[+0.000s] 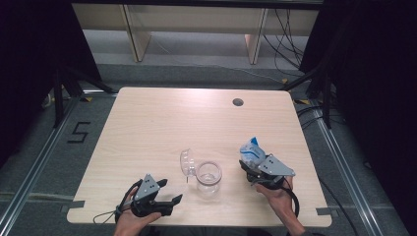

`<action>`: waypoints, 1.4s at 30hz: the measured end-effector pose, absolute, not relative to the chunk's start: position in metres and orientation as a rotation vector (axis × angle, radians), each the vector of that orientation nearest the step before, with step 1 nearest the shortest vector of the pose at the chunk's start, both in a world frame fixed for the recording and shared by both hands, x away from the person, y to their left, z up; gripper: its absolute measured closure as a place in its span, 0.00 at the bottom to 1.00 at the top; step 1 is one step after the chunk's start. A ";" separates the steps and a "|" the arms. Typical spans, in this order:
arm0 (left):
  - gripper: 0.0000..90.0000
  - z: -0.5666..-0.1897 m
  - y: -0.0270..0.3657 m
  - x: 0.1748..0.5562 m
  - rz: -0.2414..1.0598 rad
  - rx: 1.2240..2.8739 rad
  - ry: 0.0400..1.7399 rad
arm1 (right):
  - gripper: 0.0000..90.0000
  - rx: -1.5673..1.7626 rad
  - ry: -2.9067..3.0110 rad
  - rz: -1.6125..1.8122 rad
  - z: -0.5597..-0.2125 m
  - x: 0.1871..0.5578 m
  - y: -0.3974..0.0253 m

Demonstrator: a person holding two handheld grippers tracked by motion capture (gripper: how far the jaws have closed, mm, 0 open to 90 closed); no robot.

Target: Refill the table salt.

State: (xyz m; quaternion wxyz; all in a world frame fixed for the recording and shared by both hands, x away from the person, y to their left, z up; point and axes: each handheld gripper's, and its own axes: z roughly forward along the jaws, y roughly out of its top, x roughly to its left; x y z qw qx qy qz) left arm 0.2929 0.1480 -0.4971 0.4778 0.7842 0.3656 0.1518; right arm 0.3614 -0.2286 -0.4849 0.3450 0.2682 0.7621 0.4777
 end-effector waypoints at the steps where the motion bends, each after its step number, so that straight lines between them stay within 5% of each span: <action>1: 0.27 -0.497 0.148 0.293 0.370 1.914 0.895 | 0.47 0.666 1.992 1.229 -0.484 0.362 -0.227; 42: 0.27 -0.498 0.149 0.293 0.358 1.899 0.907 | 0.48 0.315 1.990 1.084 -0.467 0.375 -0.201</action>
